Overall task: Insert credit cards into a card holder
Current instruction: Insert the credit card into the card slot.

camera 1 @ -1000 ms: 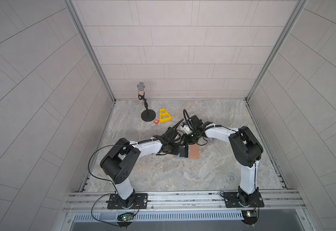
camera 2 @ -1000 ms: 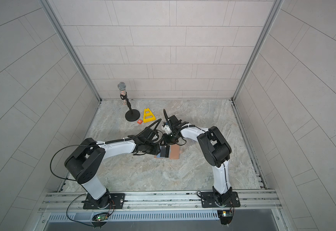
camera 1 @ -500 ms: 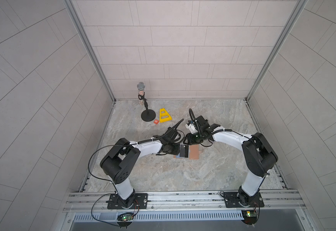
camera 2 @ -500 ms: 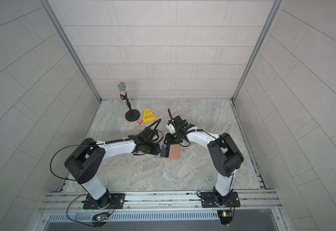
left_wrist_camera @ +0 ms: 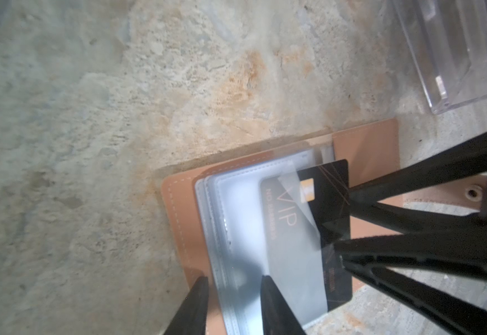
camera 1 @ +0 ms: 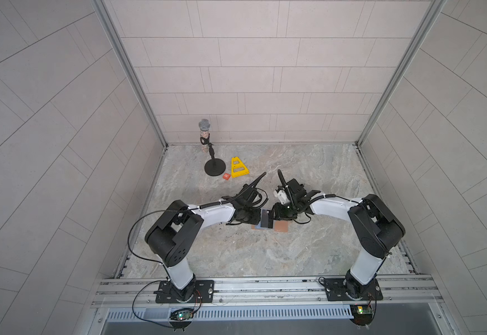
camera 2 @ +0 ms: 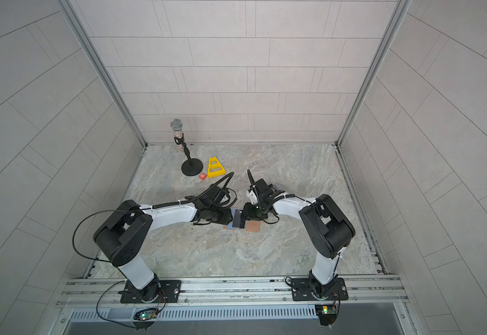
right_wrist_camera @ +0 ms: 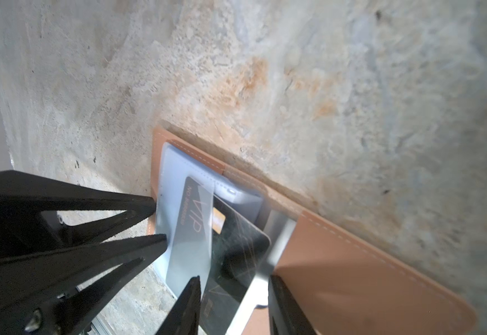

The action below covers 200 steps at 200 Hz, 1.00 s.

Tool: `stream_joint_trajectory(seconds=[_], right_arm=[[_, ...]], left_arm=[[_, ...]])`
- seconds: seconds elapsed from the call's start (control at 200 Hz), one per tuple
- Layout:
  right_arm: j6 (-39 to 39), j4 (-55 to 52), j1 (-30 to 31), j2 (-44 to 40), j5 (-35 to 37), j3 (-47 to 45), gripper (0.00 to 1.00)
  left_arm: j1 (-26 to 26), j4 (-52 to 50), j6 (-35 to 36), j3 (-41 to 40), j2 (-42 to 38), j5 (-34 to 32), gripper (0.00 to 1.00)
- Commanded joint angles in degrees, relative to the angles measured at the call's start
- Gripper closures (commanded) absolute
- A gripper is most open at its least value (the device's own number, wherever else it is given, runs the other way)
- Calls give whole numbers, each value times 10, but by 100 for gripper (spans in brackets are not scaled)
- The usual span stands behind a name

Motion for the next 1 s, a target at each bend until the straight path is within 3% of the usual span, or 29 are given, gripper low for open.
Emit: stream_joint_trajectory(seconds=[0.0, 0.651, 0.996], right_arm=[[17, 17, 9, 6, -10, 0, 60], [45, 45, 42, 35, -16, 21, 64], [5, -31, 43, -20, 58, 32, 54]], left_arm=[[2, -24, 4, -17, -3, -11, 64], [1, -8, -4, -26, -5, -1, 71], [2, -9, -4, -28, -5, -5, 70]])
